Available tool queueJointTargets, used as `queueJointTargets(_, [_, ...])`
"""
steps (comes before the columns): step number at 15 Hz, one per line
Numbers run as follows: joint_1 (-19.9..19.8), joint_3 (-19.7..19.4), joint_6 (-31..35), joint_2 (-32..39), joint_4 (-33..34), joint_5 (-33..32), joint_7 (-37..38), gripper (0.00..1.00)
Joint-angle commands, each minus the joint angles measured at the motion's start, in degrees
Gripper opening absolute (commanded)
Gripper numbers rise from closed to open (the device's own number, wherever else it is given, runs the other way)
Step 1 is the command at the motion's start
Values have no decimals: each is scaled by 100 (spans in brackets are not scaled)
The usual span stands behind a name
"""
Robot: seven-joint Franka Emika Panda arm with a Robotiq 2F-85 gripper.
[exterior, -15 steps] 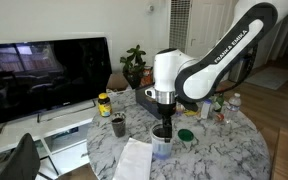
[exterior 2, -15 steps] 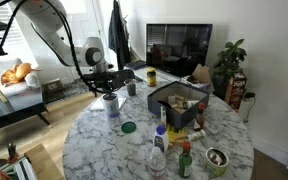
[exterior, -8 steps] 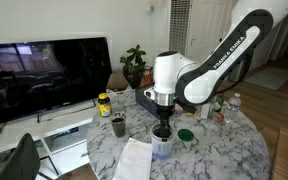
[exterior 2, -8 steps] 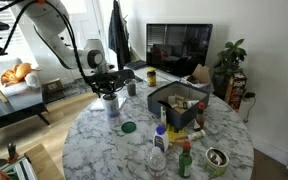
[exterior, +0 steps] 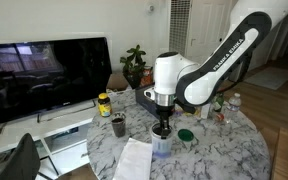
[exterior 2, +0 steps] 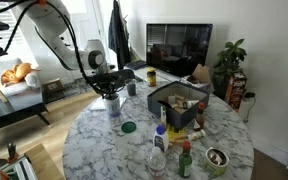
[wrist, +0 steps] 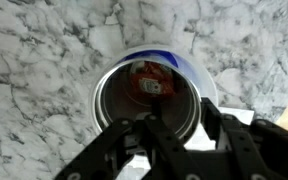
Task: Pour the contents of the silver cup into the grey box and then put the silver cup back in the plastic cup
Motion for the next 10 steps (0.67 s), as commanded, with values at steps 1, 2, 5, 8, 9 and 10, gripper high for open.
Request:
queueJointTargets(1, [60, -55, 65, 123, 62, -137, -1, 30])
queueJointTargets(2, [58, -51, 59, 125, 62, -129, -1, 26])
queueJointTargets(5, [44, -40, -51, 97, 67, -90, -4, 0])
queueJointTargets(8, [68, -70, -182, -136, 62, -117, 95, 1])
queueJointTargets(9, [89, -88, -221, -212, 60, -153, 130, 1])
queueJointTargets(10, [131, -125, -244, -283, 52, -221, 206, 1])
